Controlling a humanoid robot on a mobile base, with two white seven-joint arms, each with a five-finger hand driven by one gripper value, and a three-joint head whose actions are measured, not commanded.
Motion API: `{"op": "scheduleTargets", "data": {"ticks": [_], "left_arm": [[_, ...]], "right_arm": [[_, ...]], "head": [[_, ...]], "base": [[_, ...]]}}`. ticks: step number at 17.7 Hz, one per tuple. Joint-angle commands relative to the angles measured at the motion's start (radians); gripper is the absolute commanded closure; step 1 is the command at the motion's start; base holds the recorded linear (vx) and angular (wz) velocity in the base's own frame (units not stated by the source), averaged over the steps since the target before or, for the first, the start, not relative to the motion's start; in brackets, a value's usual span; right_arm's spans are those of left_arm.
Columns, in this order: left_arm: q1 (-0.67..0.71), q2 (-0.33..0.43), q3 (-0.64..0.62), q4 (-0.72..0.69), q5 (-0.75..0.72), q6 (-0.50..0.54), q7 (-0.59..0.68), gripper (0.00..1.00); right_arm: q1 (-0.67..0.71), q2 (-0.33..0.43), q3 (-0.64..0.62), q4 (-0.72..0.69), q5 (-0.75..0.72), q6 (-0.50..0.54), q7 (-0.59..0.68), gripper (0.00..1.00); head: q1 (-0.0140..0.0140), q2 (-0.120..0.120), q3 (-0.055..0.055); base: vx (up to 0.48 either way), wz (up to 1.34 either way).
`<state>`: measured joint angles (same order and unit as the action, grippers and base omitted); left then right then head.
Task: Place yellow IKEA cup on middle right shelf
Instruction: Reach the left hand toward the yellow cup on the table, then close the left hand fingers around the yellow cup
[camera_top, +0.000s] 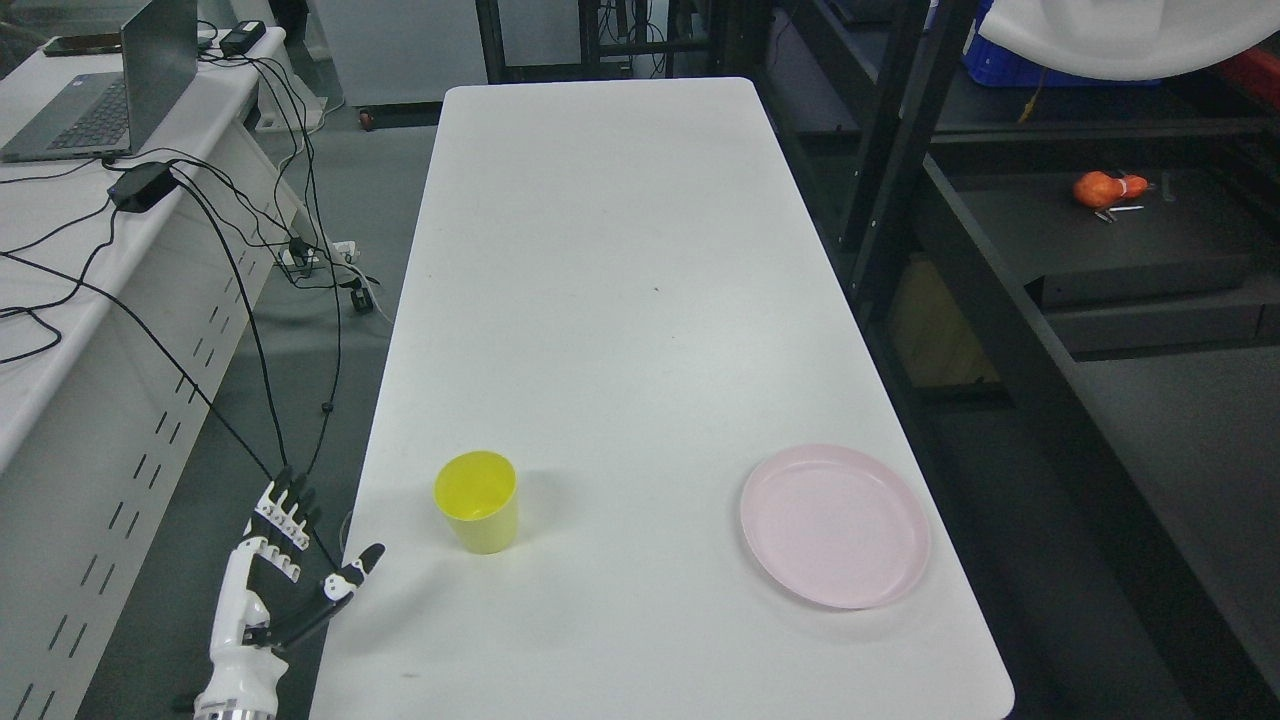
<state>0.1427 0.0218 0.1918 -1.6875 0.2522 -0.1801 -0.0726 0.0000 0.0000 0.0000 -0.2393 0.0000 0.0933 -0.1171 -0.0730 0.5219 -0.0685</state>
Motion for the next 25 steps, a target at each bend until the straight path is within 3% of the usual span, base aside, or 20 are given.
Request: {"op": "scheduleTargets", "data": {"ticks": [1,4,9,25], "left_arm": [[-0.006,0.014,0.008,0.008,0.005,-0.002,-0.004,0.01],[-0.009,0.012,-0.015,0.009,0.009,-0.002,-0.004,0.01],[-0.025,0.012,-0.104,0.011,0.137,-0.001,-0.064,0.01],[-0.196,-0.004,-0.222,0.155,0.134,0.094,-0.113,0.01]], "right_arm": [[0.014,-0.017,0.017,0.0,-0.025,0.0,0.001,0.01],[0.014,-0.017,0.017,0.0,-0.025,0.0,0.001,0.01],[0.014,-0.017,0.017,0.0,-0.025,0.0,0.001,0.01],[0.014,-0.017,0.017,0.0,-0.025,0.0,0.001,0.01]], "head": [[0.0,0.0,0.0],[0.0,0.0,0.0],[0.0,0.0,0.0],[0.0,0.0,0.0]], "base": [[0.0,0.0],[0.0,0.0],[0.0,0.0],[0.0,0.0]]}}
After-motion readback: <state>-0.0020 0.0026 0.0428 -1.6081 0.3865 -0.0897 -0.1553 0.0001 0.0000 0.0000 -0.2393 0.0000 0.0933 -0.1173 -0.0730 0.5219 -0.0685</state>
